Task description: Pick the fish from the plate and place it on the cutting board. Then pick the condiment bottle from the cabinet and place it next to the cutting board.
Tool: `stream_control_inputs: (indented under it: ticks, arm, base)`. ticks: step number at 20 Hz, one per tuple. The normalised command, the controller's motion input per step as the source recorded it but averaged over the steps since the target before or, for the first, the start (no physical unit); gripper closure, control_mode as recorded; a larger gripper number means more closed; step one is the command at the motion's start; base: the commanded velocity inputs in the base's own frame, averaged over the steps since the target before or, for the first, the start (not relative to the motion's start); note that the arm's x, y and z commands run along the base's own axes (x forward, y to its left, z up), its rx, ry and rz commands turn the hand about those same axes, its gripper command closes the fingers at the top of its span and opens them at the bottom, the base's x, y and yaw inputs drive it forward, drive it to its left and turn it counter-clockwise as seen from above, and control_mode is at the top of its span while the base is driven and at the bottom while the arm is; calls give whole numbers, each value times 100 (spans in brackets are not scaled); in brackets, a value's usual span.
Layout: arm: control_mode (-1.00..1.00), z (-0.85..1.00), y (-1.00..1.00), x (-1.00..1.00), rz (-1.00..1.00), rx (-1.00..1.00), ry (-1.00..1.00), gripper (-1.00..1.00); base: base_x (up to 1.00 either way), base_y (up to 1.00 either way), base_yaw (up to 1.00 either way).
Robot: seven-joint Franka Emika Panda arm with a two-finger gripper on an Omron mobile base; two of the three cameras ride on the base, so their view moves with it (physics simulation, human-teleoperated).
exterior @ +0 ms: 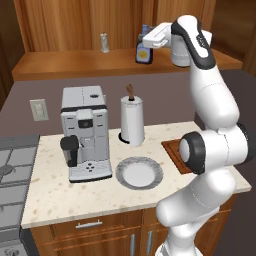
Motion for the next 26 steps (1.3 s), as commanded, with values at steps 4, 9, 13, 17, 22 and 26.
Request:
stream_control_inputs:
  ticks: [4, 9, 13, 17, 22, 26]
  arm:
    - [-100, 0, 0, 4, 0, 0, 0, -100]
    - [-100, 0, 0, 5, 0, 0, 0, -100]
    - [-100, 0, 0, 3, 0, 0, 0, -100]
    - [-100, 0, 0, 5, 0, 0, 0, -100]
    - [-100, 0, 0, 7, 0, 0, 1, -100]
    - [-100, 0, 0, 12, 0, 0, 3, -100]
  base:
    - [0, 0, 0]
    - [0, 0, 0]
    - [0, 0, 0]
    - [0, 0, 0]
    - [0, 0, 0]
    - [0, 0, 0]
